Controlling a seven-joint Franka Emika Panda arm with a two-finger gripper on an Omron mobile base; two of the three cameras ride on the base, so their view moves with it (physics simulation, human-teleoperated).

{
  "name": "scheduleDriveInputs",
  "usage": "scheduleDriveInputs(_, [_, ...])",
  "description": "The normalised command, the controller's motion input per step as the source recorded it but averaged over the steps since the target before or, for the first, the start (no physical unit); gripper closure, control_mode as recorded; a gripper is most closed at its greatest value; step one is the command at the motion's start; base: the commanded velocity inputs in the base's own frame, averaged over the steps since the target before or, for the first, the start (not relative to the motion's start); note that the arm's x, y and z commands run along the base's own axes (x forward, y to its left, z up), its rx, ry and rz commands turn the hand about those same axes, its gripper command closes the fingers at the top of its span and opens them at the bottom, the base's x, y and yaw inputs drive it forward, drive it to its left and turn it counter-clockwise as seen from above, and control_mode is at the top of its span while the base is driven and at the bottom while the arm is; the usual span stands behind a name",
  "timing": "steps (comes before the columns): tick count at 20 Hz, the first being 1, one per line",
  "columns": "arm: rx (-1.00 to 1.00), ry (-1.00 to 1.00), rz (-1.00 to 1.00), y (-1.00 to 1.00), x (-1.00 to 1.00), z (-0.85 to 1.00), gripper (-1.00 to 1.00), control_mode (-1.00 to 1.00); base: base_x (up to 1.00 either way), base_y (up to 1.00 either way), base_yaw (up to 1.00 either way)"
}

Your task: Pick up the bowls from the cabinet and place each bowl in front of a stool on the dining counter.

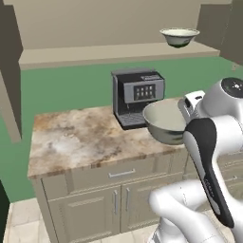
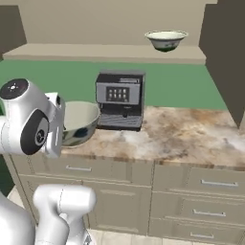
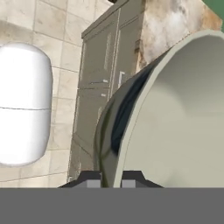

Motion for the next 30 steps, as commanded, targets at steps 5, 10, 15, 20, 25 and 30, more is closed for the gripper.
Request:
scheduleDriveInputs(5, [0.0, 0.0, 0.0, 0.0, 0.0, 0.0, 1.0, 1.0, -0.77, -0.44, -0.34])
scheduleDriveInputs(10, [0.0, 0.0, 0.0, 0.0, 0.0, 0.0, 1.0, 1.0, -0.2, -0.65, -0.64])
scheduleDriveInputs(15, [0.0, 0.0, 0.0, 0.0, 0.0, 0.0, 1.0, 1.0, -0.05, -0.48, -0.78])
scheduleDriveInputs(20, [0.0, 0.0, 0.0, 0.0, 0.0, 0.0, 1.0, 1.0, -0.05, -0.46, -0.77])
scheduleDriveInputs(25, [0.0, 0.0, 0.0, 0.0, 0.0, 0.0, 1.0, 1.0, 0.0, -0.49, -0.75])
scheduleDriveInputs(30, [0.0, 0.0, 0.0, 0.0, 0.0, 0.0, 1.0, 1.0, 0.03, -0.83, -0.77])
